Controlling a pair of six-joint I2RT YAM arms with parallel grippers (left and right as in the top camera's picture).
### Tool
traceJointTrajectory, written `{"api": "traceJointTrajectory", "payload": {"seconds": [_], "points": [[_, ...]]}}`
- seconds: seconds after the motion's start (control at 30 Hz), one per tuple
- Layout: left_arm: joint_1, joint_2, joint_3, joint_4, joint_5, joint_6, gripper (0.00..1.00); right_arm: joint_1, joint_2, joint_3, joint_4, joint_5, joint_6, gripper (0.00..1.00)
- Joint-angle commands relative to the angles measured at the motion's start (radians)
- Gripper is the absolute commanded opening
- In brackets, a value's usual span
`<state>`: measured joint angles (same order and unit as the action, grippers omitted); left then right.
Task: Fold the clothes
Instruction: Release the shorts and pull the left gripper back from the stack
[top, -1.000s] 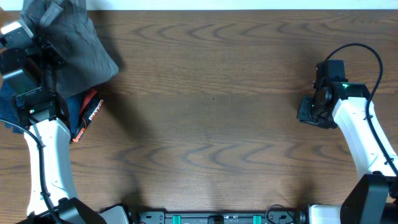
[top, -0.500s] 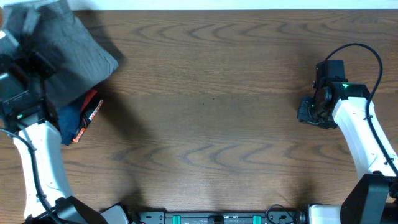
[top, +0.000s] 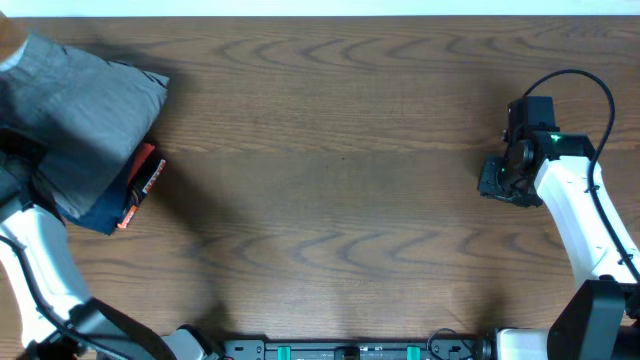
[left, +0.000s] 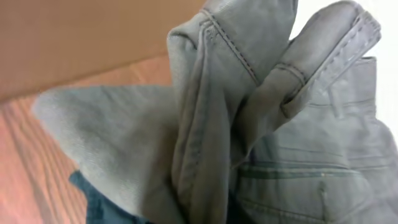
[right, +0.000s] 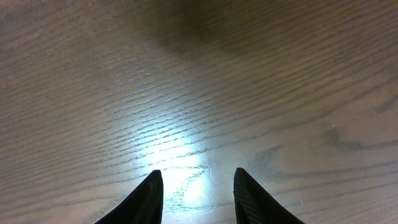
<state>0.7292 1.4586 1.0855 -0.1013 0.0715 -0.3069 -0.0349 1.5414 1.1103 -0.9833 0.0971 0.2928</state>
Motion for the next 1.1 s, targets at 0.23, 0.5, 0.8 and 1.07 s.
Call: {"api": "traceJointTrajectory", "payload": {"seconds": [0.23, 0.5, 0.8, 1.07], "points": [[0.023, 0.060, 0.037, 0.006, -0.041, -0.055, 0.98, -0.005, -0.010, 0.008, -0.002, 0.000, -0.018, 0.37], [0.016, -0.006, 0.037, 0.062, 0.063, -0.055, 0.98, -0.005, -0.010, 0.008, 0.000, 0.000, -0.018, 0.42], [-0.185, -0.084, 0.037, 0.105, 0.183, -0.027, 0.98, -0.004, -0.010, 0.008, 0.032, -0.084, -0.018, 0.62], [-0.568, -0.006, 0.037, -0.093, 0.167, 0.063, 0.98, -0.004, -0.010, 0.007, 0.085, -0.185, -0.018, 0.86]]}}
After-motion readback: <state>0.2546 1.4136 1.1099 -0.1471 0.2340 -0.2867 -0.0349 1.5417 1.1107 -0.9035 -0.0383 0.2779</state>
